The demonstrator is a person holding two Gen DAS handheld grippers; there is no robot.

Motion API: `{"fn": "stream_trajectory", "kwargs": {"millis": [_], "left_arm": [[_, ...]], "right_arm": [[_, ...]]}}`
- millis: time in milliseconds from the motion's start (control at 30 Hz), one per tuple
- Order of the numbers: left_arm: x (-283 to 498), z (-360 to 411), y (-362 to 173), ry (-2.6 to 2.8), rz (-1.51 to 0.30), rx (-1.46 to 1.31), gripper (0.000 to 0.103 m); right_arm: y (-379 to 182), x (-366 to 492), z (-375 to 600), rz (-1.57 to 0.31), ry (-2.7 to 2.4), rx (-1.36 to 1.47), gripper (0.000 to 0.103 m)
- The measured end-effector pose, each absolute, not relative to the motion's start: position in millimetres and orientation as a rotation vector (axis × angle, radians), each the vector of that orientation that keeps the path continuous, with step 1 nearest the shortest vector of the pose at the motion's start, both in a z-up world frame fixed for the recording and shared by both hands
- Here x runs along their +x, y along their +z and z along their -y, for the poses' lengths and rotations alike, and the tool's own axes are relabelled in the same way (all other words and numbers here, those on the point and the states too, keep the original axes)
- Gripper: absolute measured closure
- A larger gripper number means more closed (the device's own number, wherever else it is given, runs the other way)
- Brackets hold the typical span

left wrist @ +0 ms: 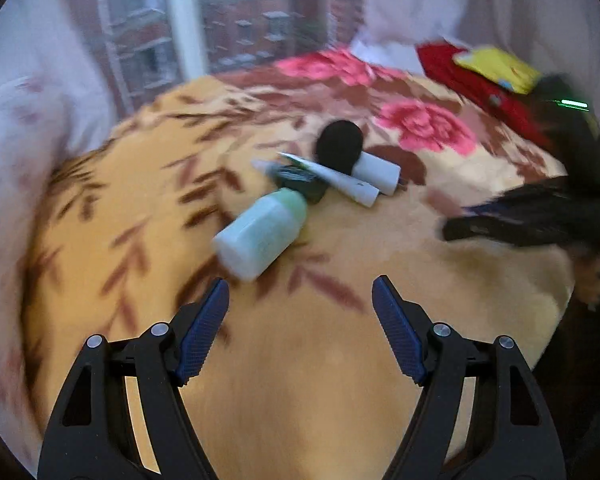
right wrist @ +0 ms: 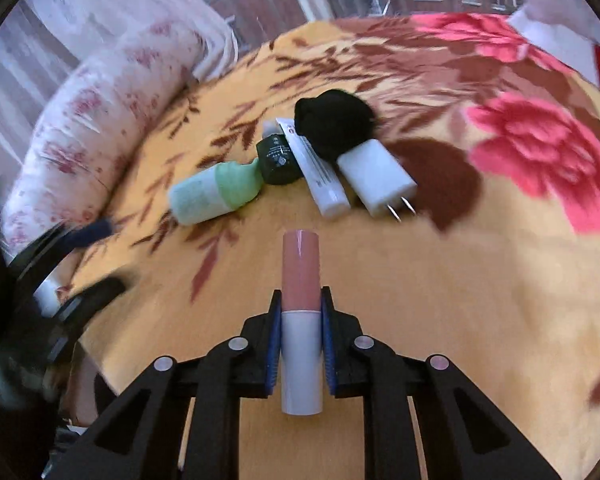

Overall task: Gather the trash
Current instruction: 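Grasp the pink-white lipstick tube with the right gripper, then grasp the white green-capped lotion bottle with the left gripper while the right holds the lipstick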

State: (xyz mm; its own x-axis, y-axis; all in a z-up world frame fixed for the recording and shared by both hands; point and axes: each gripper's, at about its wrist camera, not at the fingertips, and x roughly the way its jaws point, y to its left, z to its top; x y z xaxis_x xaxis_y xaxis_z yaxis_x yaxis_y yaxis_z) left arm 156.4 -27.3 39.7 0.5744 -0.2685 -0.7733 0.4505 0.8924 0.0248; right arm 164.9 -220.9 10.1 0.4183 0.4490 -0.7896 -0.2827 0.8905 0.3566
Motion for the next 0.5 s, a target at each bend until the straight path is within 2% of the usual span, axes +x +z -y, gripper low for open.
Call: {"fn": "stream_trajectory", "kwargs": {"millis": [233,433,500], "left_arm": [[221.7,48.1,15.5,-0.510,-0.898,0.434,0.031],[256.6,52.2,-12.7,-0.509,-0.984,0.493,0.031],[257.3,55.4,-26.8,-0.503,-0.993,0.524,0.036]], "right_arm": [[27.2,118.9,257.1,-0.968,0.428,0.248,0.086],[18.2,115.5,266.8,-0.973,0.416,0.279,0.086],[12.6,115.3,267.2,-0.979,0.415,0.305,0.086]]}}
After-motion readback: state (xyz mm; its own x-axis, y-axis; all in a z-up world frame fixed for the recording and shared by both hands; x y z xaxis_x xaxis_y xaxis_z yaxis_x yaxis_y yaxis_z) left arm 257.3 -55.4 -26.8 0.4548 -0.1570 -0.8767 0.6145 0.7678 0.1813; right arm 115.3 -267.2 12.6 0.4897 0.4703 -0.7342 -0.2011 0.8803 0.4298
